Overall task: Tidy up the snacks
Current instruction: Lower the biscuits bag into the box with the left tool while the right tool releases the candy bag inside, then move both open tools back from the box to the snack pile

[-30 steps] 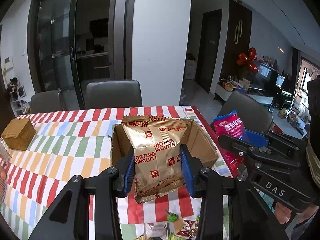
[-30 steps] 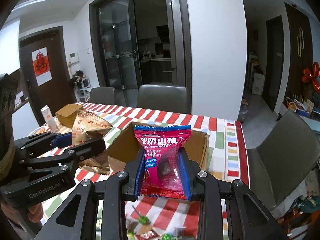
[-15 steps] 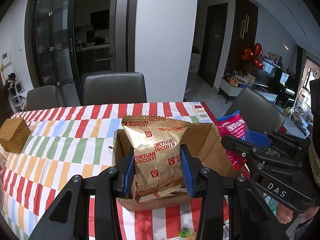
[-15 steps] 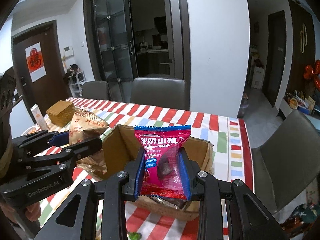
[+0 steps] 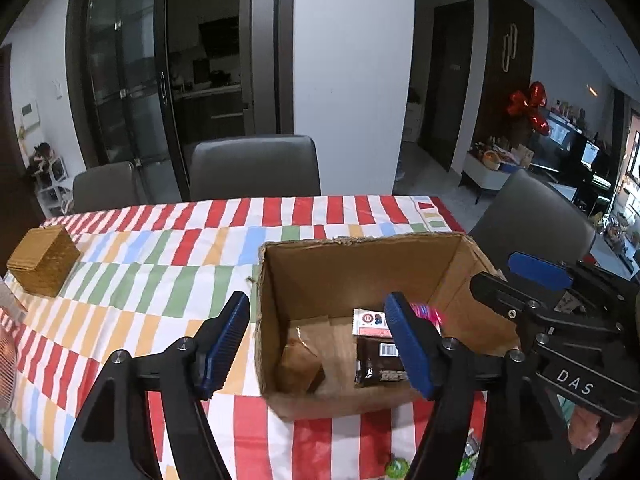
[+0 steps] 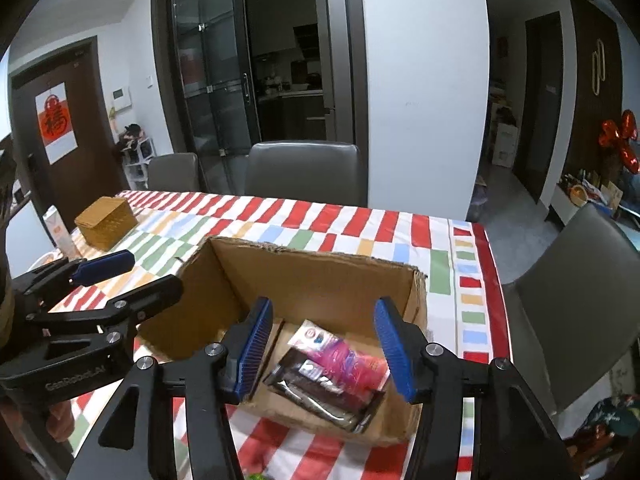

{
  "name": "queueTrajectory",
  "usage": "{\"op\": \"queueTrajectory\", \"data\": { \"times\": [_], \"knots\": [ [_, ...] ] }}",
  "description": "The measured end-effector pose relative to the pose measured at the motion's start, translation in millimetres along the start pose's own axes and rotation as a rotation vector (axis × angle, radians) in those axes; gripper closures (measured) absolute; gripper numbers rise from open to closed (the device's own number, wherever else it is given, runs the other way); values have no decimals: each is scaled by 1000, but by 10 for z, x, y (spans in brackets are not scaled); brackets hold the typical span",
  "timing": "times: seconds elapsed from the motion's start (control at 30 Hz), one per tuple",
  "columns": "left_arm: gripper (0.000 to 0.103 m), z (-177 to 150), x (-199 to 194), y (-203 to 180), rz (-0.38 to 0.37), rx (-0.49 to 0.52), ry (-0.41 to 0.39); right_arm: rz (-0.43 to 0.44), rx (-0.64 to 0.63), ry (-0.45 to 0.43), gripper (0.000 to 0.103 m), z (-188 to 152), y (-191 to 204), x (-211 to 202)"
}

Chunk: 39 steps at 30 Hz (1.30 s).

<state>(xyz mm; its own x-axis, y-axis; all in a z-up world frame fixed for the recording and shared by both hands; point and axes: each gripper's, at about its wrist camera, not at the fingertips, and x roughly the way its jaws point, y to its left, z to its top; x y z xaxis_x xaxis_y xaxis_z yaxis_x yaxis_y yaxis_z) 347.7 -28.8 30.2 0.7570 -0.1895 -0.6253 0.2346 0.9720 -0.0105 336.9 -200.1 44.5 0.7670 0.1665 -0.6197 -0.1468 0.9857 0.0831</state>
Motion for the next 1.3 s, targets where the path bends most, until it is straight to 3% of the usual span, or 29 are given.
{"op": "queueTrajectory", "data": {
  "times": [0.3,0.63,1.03,1.3],
  "knots": [
    [27,-171,-608,-97,10,61,-92,48,-56,-61,49,-236,263,-480],
    [23,-553,-1063,-160,24,75,-119,57,-94,-80,49,-593,402,-852],
    [22,-1078,-1321,-337,-24,27,-72,25,-84,-88,49,-1068,360,-1249],
    [22,-1387,-1297,-491,-56,-3,-11,18,-71,-43,49,-1375,286,-1330]
  ]
}}
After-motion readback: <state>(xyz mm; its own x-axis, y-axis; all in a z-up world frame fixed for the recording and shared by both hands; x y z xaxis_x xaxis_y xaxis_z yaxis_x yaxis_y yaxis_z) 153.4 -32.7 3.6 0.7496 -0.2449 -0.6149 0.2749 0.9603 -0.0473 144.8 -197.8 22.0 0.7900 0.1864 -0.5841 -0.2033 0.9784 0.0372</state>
